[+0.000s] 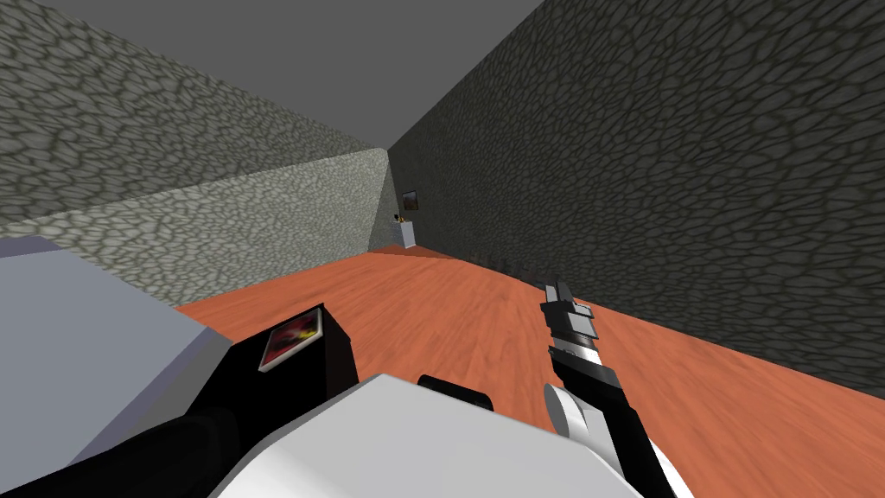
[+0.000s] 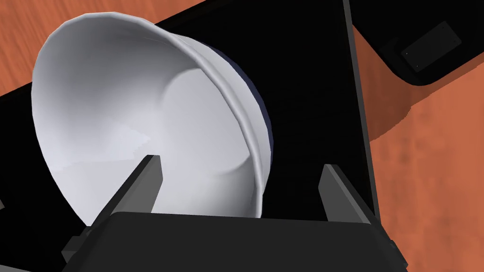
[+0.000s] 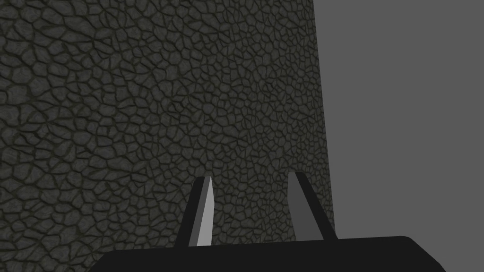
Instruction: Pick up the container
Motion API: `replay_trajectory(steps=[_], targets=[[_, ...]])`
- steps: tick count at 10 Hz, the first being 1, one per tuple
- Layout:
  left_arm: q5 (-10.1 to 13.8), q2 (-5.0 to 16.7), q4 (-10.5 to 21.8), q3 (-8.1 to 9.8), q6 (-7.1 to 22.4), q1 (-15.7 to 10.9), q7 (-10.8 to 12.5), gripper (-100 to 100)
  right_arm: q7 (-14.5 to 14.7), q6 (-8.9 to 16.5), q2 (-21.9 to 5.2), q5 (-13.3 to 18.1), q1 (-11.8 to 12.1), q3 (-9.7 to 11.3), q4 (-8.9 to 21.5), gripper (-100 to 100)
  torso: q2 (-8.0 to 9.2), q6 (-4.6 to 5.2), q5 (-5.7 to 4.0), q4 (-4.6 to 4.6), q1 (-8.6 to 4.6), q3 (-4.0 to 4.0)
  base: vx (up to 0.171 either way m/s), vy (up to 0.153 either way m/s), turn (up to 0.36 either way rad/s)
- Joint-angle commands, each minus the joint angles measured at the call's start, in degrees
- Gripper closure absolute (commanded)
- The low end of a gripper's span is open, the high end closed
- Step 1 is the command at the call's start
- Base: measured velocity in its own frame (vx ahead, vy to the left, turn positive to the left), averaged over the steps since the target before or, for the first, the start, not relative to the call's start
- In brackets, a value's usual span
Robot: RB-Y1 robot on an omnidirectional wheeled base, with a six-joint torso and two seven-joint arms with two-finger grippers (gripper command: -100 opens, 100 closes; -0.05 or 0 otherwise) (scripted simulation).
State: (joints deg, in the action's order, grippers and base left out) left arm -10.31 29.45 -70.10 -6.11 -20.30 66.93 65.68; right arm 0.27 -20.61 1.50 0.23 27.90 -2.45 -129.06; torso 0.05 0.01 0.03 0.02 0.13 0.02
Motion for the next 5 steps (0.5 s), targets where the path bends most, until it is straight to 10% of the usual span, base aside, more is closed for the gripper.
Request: replay_trajectory(steps=[1, 2, 5], targets=[[0.00, 0.00, 0.00, 0.00, 0.00, 0.00, 0.00, -100, 0.00, 0.00, 0.00, 0.00, 0.00, 0.00, 0.00, 0, 0.00, 0.00, 0.00, 0.00, 0.00, 0.00, 0.000, 0.000, 0.000], [0.02, -0.10, 0.17, -0.04, 0.03, -0.15, -0.23, 100, 0.00, 0.00, 0.00, 0.00, 0.00, 0.00, 0.00, 0, 0.00, -0.01, -0.04, -0.01, -0.15, 0.00, 0.000, 0.000, 0.000], [0.01, -0.10, 0.16, -0.06, 0.04, -0.13, -0.20, 100, 0.00, 0.00, 0.00, 0.00, 0.00, 0.00, 0.00, 0, 0.00, -0.01, -0.07, 0.00, -0.21, 0.00, 0.000, 0.000, 0.000]])
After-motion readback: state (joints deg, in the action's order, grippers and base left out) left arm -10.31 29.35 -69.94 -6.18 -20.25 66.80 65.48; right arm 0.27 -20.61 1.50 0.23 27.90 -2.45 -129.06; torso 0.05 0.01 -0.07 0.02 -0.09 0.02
